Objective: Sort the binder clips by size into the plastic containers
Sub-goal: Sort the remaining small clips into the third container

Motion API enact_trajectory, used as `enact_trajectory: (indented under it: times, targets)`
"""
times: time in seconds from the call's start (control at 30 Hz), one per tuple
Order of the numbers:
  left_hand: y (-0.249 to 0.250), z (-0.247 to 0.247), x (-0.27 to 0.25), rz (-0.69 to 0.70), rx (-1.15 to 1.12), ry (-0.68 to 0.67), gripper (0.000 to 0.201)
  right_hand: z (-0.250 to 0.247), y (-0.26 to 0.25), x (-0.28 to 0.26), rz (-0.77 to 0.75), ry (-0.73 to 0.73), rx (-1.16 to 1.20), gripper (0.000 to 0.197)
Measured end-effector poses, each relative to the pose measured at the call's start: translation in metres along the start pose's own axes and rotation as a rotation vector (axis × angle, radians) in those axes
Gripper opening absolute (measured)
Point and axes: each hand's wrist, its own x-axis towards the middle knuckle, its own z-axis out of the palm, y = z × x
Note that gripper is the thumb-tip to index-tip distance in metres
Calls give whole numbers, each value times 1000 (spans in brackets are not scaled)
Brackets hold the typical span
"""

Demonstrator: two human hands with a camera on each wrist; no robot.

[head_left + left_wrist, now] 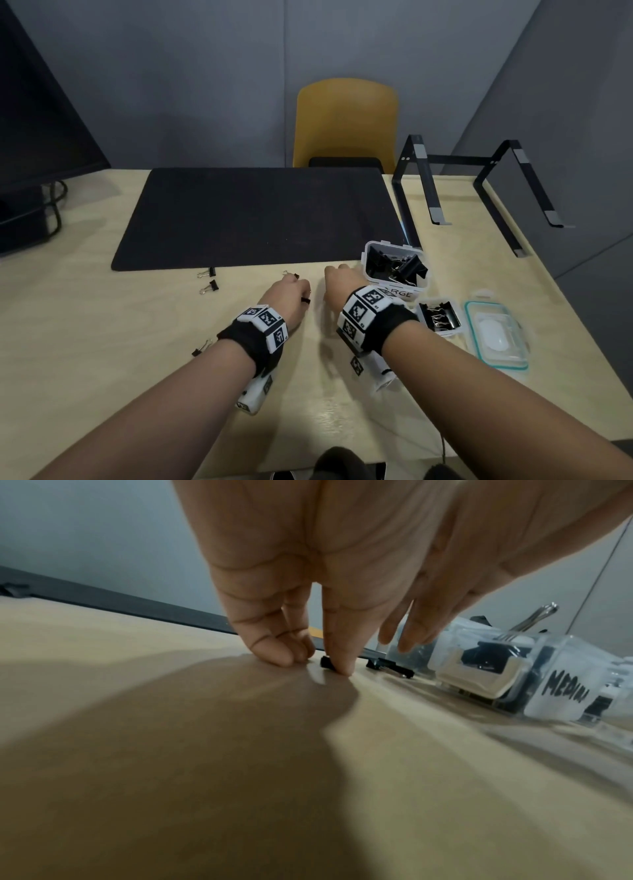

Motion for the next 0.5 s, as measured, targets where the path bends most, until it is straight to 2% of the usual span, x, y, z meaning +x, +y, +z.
enact_trajectory:
  times: [0.2,0.5]
  targets:
    - [-10,-1,-5,-5,45,-50,19,3,-7,13,-27,-67,-146,29]
    - [-9,-2,-8,-55,19,-81,22,11,-12,10,-55,-28,-169,31]
